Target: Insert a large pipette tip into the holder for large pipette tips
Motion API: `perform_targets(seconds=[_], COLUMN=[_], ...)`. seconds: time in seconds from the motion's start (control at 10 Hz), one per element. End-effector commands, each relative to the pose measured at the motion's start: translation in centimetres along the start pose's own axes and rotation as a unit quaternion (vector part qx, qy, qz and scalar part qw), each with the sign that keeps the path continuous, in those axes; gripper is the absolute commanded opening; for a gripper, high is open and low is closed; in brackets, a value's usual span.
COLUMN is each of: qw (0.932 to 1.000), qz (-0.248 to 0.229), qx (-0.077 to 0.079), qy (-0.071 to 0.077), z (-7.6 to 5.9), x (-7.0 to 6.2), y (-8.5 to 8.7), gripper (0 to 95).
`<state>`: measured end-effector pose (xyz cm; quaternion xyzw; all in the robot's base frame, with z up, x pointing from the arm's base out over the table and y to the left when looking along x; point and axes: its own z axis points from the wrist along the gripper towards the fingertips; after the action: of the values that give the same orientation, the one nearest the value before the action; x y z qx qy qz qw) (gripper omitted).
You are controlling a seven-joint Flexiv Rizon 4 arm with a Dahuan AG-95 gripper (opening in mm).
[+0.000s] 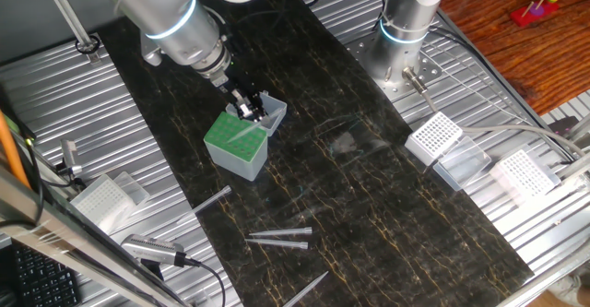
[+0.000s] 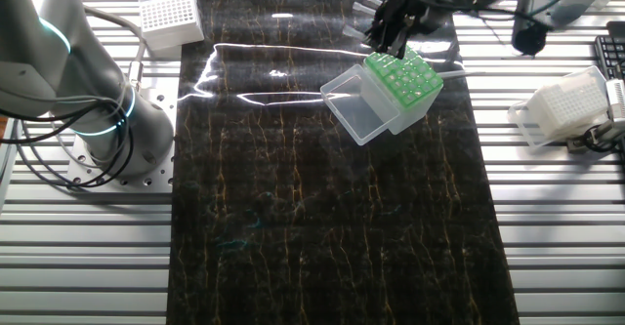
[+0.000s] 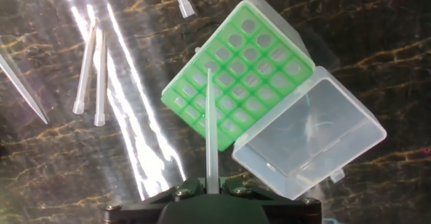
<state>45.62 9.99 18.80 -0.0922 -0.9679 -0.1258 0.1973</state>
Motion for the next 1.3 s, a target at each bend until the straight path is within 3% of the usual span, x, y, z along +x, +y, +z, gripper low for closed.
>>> perform_targets(seconds=[0.1, 0.5, 0.6, 1.0, 1.2, 1.3], qw=[1.0, 0.9998, 0.9991, 0.9959, 0.994, 0.9941], qz=[-0.003, -0.021, -0.034, -0.059, -0.066, -0.063], qx=[-0.002, 0.003, 0.024, 0.069, 0.087, 0.087], qy=[-0.001, -0.002, -0.004, 0.004, 0.01, 0.01], z=[0.4, 0.3, -0.1, -1.6, -2.3, -2.5], x=[-0.4, -1.0, -1.3, -2.5, -3.1, -3.2], y=[-0.2, -0.2, 0.0, 1.0, 1.6, 1.8], gripper=[0.0, 0.0, 0.0, 0.0, 0.0, 0.0])
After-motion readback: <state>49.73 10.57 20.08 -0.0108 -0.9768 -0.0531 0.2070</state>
